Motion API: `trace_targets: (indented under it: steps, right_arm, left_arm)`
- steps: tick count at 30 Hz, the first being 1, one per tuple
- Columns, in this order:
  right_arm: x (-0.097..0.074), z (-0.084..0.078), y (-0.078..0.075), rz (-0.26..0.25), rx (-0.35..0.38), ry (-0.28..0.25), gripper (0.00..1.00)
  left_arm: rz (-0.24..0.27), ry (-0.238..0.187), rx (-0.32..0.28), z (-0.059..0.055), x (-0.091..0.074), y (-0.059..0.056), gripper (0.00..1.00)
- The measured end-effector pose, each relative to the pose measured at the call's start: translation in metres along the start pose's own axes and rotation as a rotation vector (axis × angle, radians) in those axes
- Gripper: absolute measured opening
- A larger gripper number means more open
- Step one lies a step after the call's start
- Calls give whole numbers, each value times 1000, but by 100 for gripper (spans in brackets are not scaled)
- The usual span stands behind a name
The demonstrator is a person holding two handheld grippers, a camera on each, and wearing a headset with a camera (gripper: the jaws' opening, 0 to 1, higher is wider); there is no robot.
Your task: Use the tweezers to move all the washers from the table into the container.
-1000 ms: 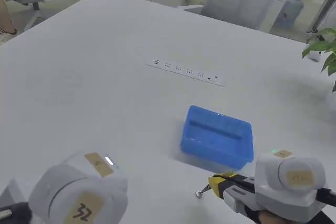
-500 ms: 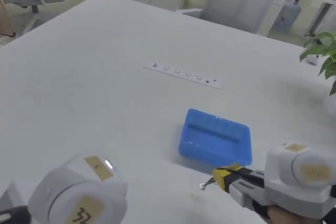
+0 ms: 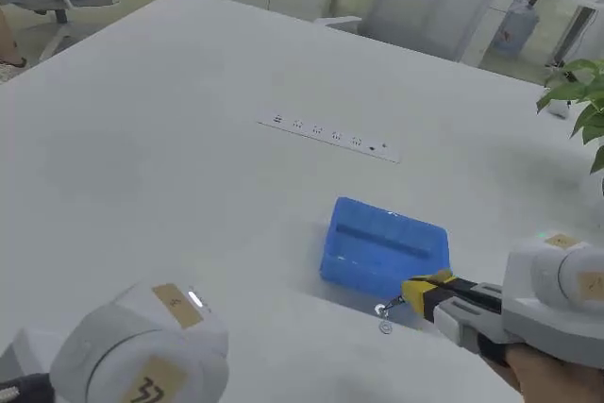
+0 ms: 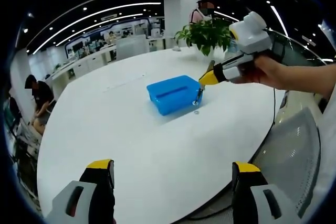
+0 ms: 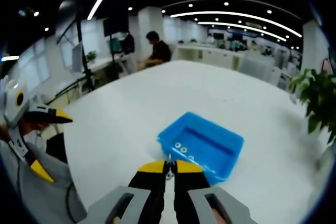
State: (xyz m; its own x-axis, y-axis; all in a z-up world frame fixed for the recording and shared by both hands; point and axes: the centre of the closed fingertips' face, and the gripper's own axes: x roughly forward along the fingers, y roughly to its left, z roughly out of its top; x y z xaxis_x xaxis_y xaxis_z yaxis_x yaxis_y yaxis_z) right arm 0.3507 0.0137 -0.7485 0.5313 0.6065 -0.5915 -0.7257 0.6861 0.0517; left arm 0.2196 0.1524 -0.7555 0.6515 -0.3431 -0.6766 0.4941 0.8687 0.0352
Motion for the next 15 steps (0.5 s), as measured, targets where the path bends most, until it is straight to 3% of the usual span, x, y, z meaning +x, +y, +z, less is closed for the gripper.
trace_targets:
  steps: [15]
  right_arm:
    - [3,29,-25,-43,-50,-36,1]
  left_arm:
    - [4,8,-7,-3,0,2,95]
